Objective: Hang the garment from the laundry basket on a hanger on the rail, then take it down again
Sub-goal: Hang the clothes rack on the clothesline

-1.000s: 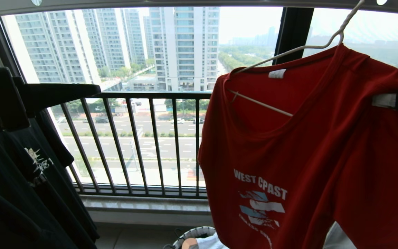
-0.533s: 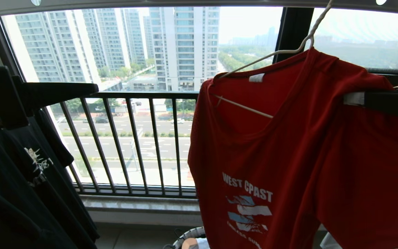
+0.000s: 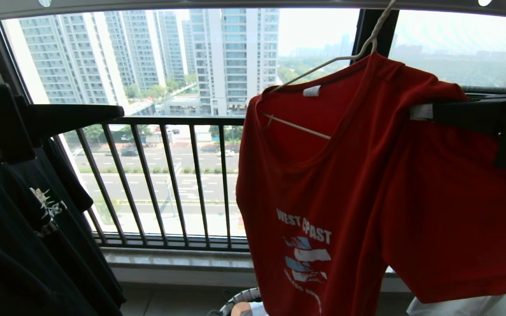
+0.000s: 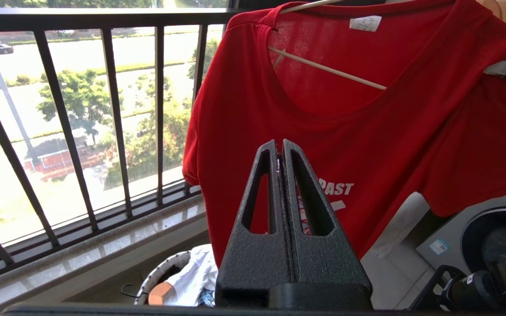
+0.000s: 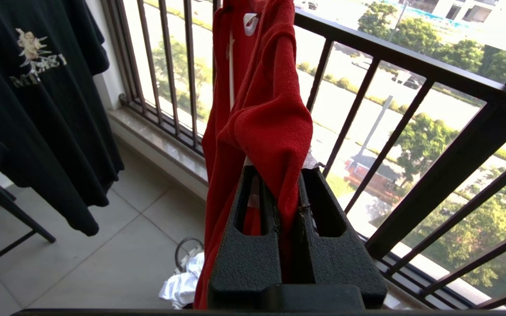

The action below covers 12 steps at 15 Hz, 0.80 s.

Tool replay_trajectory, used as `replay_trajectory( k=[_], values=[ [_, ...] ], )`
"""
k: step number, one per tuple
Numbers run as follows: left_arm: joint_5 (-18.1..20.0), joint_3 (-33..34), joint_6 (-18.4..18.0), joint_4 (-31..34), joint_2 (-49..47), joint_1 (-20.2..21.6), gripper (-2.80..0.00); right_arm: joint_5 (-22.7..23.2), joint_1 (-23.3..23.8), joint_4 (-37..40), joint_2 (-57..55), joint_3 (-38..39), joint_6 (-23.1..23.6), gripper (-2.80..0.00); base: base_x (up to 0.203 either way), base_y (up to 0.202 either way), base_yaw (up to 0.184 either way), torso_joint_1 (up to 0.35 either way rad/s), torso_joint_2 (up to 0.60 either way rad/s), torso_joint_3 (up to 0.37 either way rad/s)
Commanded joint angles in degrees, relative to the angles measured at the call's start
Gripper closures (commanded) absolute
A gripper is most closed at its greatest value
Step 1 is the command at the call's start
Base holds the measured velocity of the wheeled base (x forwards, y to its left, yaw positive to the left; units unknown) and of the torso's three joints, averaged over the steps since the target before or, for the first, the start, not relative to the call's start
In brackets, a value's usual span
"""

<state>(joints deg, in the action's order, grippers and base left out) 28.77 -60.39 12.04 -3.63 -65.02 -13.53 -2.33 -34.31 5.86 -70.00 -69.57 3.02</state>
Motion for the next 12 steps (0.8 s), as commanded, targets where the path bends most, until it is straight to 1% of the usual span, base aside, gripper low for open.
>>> replay_trajectory(
  k=[1,4,5,9,12],
  values=[
    [0.15,-0.08,0.08,-0.06,-0.01,0.08,0.00,-1.24,-0.81,-0.01,-1.58,-0.81,0.15,0.00,0.000,0.000,0.000,0.000,0.00,0.000],
    [0.15,-0.08,0.08,-0.06,0.07,0.44,0.00,-2.02,-1.02,-0.16,-3.39,-1.25,0.46,0.00,0.000,0.000,0.000,0.000,0.00,0.000],
    [0.15,-0.08,0.08,-0.06,0.07,0.44,0.00,-2.27,-1.02,-1.35,-3.74,-1.75,0.52,0.00,0.000,0.000,0.000,0.000,0.00,0.000],
    [0.15,-0.25,0.08,-0.06,0.16,1.57,0.00,-6.02,-1.02,-3.31,-5.49,-2.77,0.67,0.00,0.000,0.000,0.000,0.000,0.00,0.000],
    [0.15,-0.43,0.17,-0.06,0.16,1.67,0.00,-6.16,-1.02,-3.13,-5.73,-2.50,0.74,0.00,0.000,0.000,0.000,0.000,0.00,0.000]
  ],
)
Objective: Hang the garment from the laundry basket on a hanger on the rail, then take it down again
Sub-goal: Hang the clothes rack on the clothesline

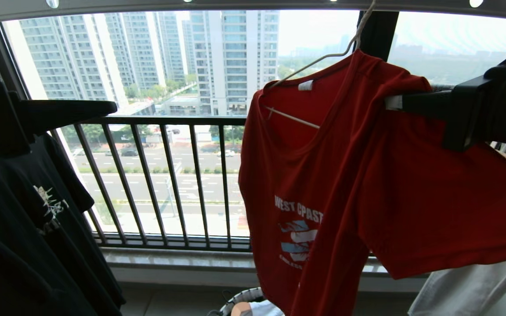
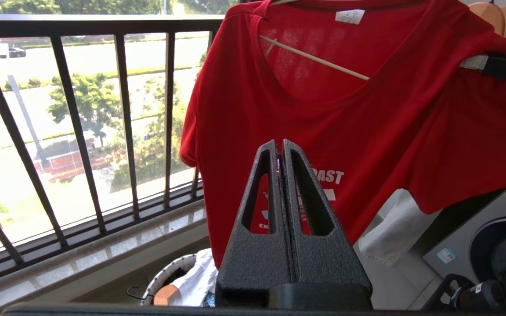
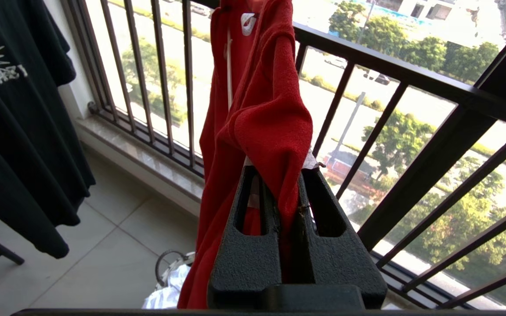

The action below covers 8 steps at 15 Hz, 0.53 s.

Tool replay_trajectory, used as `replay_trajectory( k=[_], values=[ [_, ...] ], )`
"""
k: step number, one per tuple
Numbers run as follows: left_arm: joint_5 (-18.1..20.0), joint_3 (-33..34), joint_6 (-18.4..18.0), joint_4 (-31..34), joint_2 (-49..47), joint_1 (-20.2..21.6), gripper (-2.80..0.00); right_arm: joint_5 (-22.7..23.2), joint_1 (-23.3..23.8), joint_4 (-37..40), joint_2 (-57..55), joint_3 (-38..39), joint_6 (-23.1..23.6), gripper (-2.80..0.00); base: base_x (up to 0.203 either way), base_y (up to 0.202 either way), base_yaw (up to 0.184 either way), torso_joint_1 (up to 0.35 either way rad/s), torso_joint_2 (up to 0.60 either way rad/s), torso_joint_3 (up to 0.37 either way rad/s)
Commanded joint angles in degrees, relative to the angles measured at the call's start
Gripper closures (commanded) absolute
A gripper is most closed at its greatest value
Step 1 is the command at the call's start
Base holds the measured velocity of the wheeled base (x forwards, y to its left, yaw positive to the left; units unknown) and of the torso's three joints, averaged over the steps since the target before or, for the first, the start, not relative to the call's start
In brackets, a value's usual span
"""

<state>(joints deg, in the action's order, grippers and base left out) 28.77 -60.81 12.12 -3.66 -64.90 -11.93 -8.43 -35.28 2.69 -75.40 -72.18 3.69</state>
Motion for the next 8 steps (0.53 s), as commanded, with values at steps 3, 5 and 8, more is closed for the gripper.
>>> replay_trajectory(
  k=[3,5,8],
  values=[
    [0.15,-0.10,0.10,-0.03,0.22,0.07,0.00,-1.38,-0.05,0.03,-2.33,0.20,0.09,0.00,0.000,0.000,0.000,0.000,0.00,0.000],
    [0.15,-0.10,0.19,-0.03,0.30,0.07,0.00,-1.48,-0.05,-0.05,-3.71,0.01,0.09,0.00,0.000,0.000,0.000,0.000,0.00,0.000],
    [0.15,-0.19,0.10,-0.03,0.30,0.77,0.00,-1.68,-0.05,0.03,-4.23,0.38,0.09,0.00,0.000,0.000,0.000,0.000,0.00,0.000]
  ],
)
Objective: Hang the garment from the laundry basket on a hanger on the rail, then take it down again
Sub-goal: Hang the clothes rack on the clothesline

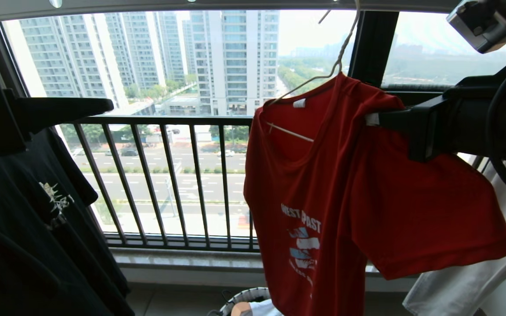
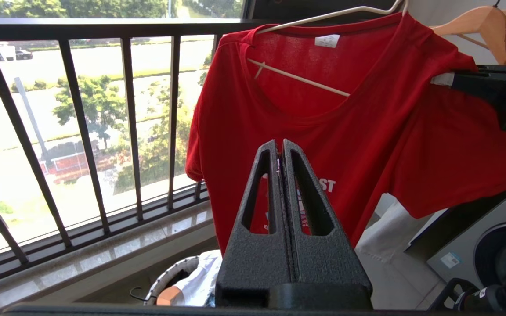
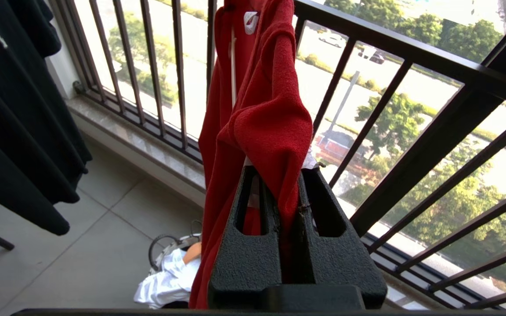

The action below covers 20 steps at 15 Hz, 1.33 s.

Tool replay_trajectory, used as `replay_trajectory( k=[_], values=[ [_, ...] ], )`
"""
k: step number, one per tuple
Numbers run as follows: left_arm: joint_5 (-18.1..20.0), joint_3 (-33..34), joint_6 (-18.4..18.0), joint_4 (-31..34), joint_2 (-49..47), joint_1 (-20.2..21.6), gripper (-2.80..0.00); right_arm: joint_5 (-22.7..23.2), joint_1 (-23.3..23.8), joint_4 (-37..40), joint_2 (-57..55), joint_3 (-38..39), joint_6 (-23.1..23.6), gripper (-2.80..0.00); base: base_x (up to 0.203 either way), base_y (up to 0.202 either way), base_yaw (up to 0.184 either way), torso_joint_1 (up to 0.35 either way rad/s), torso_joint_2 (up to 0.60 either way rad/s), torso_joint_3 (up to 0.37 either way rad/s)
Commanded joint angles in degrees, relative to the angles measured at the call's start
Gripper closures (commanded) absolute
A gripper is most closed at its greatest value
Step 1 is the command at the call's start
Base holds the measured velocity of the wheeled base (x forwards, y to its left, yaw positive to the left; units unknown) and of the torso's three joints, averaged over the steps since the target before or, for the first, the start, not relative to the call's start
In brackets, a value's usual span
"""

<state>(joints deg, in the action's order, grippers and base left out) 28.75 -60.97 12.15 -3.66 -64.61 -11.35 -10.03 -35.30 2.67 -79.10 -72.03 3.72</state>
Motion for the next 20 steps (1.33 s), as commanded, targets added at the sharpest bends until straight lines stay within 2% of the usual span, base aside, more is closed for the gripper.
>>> replay_trajectory(
  k=[1,3,4,5,10,14,18,20],
  values=[
    [0.17,-0.03,0.06,-0.04,0.01,0.19,0.00,-0.07,-0.03,0.05,-0.61,0.58,-0.03,0.00,0.000,0.000,0.000,0.000,0.00,0.000],
    [0.26,-0.03,0.06,-0.04,0.01,0.19,0.00,-0.07,-0.03,0.05,-0.53,0.75,-0.03,0.00,0.000,0.000,0.000,0.000,0.00,0.000],
    [0.22,-0.03,0.06,-0.04,0.06,0.19,0.00,-0.07,-0.03,-0.03,-0.47,0.75,-0.03,-1.48,0.000,0.000,0.000,0.000,0.00,0.000],
    [0.26,-0.03,0.06,-0.04,0.10,0.19,0.00,-0.07,-0.03,0.05,-0.35,0.75,-0.03,-2.80,0.000,0.000,0.000,0.000,0.00,0.000],
    [0.26,0.05,0.06,-0.04,0.01,0.19,0.00,0.01,-0.20,0.14,0.70,1.38,0.04,-2.80,0.000,0.000,0.000,0.000,0.00,0.000],
    [0.35,-0.03,0.06,-0.04,-0.17,0.19,0.00,0.32,-2.19,0.14,4.41,2.94,0.51,-2.80,0.000,0.000,0.000,0.000,0.00,0.000],
    [0.52,0.06,0.06,-0.04,-0.60,0.10,0.00,5.03,-2.31,-0.03,8.35,4.99,1.46,-2.80,0.000,0.000,0.000,0.000,0.00,0.000],
    [0.70,0.14,0.06,-0.04,-0.85,0.10,0.00,5.06,-2.31,-0.20,7.89,3.21,1.54,-2.80,0.000,0.000,0.000,0.000,0.00,0.000]
  ],
)
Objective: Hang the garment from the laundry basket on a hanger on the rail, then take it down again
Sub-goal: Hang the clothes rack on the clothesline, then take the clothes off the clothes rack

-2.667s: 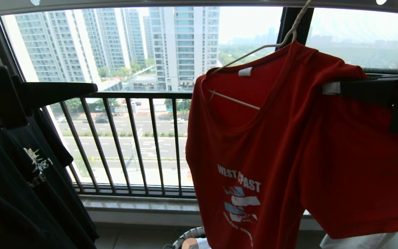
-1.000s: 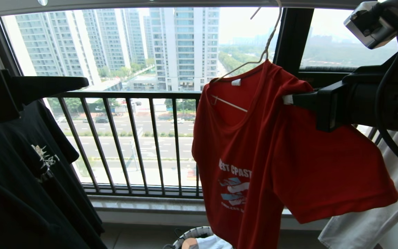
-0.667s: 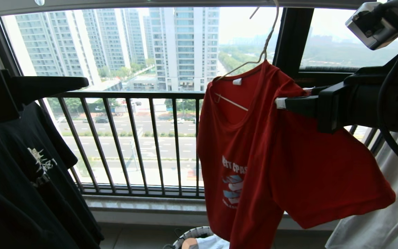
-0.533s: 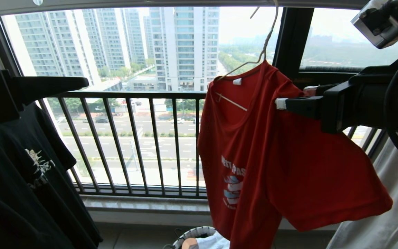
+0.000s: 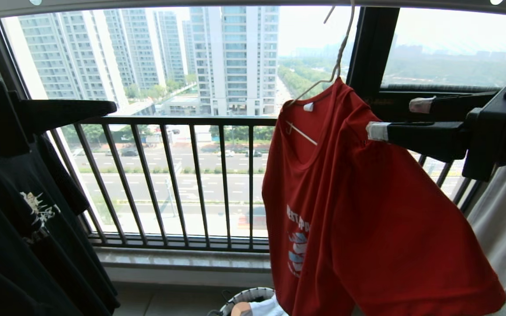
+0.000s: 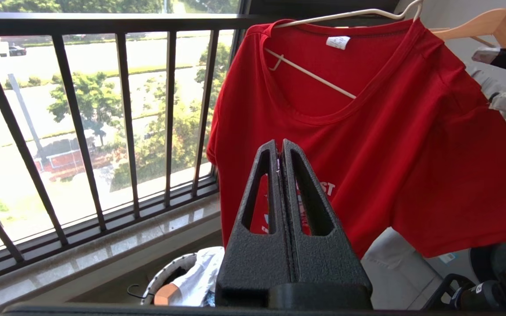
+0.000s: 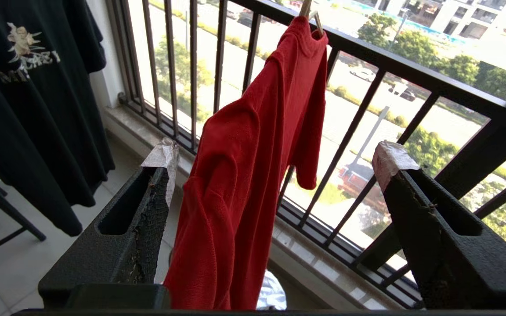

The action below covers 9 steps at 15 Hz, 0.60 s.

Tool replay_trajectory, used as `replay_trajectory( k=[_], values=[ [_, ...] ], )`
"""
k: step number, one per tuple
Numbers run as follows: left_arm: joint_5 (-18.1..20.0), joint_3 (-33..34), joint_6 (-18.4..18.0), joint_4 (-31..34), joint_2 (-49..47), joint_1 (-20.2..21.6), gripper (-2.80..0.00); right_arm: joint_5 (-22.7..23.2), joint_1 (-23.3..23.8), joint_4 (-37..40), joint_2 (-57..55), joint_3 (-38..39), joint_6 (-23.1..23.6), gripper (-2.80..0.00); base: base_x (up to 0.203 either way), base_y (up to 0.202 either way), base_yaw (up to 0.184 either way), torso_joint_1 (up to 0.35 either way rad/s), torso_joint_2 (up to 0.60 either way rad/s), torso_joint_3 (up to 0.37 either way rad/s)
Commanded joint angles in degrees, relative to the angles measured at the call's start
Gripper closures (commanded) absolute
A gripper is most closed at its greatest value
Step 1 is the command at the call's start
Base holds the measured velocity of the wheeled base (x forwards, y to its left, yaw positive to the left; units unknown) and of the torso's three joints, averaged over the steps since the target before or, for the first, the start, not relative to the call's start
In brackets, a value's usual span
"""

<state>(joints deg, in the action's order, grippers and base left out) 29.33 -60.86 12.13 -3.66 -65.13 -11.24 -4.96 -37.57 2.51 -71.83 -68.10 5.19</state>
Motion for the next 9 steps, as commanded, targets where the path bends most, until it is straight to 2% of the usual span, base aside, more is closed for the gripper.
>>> replay_trajectory(
  k=[1,2,3,9],
  values=[
    [0.12,0.04,0.09,-0.03,-0.43,-0.10,0.00,-0.05,-0.05,-0.05,0.17,-2.25,0.06,-2.80,0.000,0.000,0.000,0.000,0.00,0.000],
    [0.12,0.13,0.09,-0.03,-0.44,-0.01,0.00,-0.12,-0.05,0.00,-0.02,-3.58,0.14,-1.63,0.000,0.000,0.000,0.000,0.00,0.000],
    [0.12,0.13,0.09,-0.03,-0.36,-0.02,0.00,-0.13,-0.06,0.21,-0.15,-4.70,0.36,0.00,0.000,0.000,0.000,0.000,0.00,0.000],
    [0.12,0.13,0.09,-0.03,-0.35,-0.01,0.00,-1.26,-1.73,3.19,-4.56,-11.92,1.84,0.00,0.000,0.000,0.000,0.000,0.00,0.000]
  ],
)
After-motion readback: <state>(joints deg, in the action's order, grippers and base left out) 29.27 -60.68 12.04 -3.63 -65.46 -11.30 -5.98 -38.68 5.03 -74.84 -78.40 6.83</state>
